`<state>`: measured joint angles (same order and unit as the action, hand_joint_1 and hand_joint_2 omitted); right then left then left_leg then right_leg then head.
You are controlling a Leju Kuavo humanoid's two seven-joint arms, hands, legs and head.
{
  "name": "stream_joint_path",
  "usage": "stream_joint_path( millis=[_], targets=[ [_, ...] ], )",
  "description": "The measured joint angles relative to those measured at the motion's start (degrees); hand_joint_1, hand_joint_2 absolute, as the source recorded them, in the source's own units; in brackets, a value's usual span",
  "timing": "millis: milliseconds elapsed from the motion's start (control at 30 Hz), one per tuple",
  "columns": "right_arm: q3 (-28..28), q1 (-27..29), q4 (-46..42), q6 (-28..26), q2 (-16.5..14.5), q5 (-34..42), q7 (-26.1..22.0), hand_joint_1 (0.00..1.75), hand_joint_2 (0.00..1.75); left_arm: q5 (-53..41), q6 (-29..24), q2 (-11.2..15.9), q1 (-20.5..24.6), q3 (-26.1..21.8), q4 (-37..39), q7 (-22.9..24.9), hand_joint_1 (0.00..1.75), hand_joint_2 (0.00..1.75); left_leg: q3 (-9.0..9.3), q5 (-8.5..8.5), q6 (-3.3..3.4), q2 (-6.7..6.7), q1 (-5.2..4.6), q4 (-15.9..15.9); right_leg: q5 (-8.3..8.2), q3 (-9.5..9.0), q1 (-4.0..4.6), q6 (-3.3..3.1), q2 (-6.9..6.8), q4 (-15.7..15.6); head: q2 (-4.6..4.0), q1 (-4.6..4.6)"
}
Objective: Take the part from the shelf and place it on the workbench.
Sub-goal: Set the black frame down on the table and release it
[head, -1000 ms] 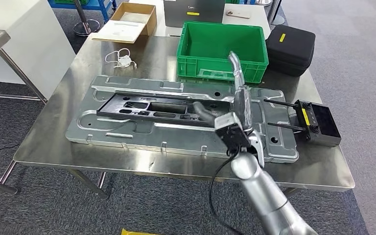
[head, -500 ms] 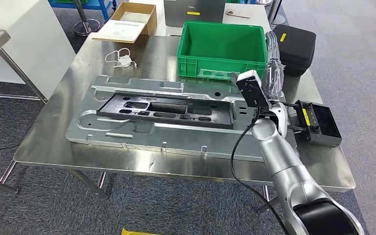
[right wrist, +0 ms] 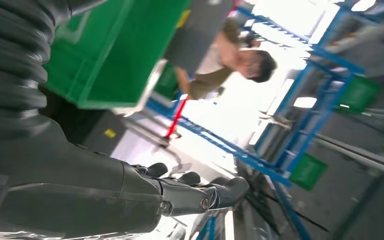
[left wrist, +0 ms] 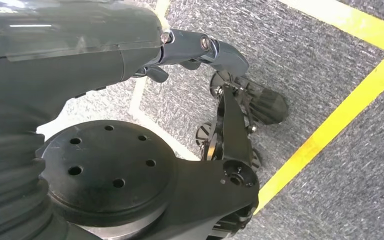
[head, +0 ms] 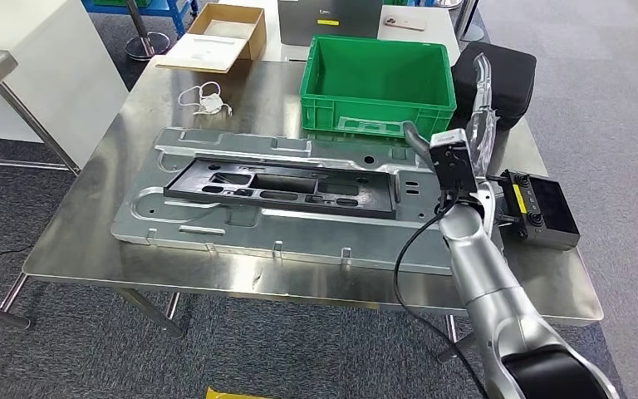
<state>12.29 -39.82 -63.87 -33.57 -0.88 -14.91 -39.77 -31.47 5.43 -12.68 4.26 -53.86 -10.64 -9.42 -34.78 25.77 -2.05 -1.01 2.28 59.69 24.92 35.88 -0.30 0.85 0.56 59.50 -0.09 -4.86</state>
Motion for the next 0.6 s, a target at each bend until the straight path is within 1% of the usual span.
stream_joint_path(
  millis=[67,200,300,467,600],
  targets=[
    [1.4,3.7,-6.7,-0.5,-0.8,1.1,-0.2,0.00,1.75,0.1,-0.4,-0.1,0.0,-0.4,0.0,-0.3,0.00,0.00,0.01,0.02,-0.02,0.00,0.00,0.0,0.04,0.00,0.00,-0.02,0.01,0.0,0.00,0.00],
    [4.3,10.9,-19.1,-0.8,-1.9,3.4,-0.3,0.00,1.75,0.6,-1.3,-0.2,0.0,-1.2,0.0,-0.6,0.00,0.00,0.00,0.07,-0.03,-0.02,0.00,0.0,0.13,0.00,0.00,-0.05,-0.06,0.0,0.00,0.01],
    [6.0,14.5,-25.3,-0.2,-2.2,4.6,-0.3,0.00,1.75,1.0,-1.8,-0.3,0.0,-1.9,0.0,-0.6,0.00,0.00,0.00,0.11,-0.05,-0.01,-0.01,-0.1,0.14,0.00,-0.01,-0.05,-0.04,0.0,0.00,0.01],
    [8.4,19.4,-31.9,1.8,-2.2,5.0,-0.3,0.00,1.75,1.1,-2.6,-0.4,0.1,-2.6,0.0,-0.5,0.00,0.00,0.03,0.13,-0.07,-0.01,-0.01,-0.1,0.14,-0.01,-0.01,-0.05,-0.03,0.0,0.00,0.01],
    [9.8,22.5,-34.6,3.5,-2.3,5.2,-0.3,0.00,1.75,1.1,-3.3,-0.5,0.1,-3.2,0.0,-0.2,0.00,0.00,0.05,0.13,-0.07,0.00,-0.01,-0.1,0.14,-0.03,0.00,-0.05,-0.03,0.0,0.00,0.01]
  ],
)
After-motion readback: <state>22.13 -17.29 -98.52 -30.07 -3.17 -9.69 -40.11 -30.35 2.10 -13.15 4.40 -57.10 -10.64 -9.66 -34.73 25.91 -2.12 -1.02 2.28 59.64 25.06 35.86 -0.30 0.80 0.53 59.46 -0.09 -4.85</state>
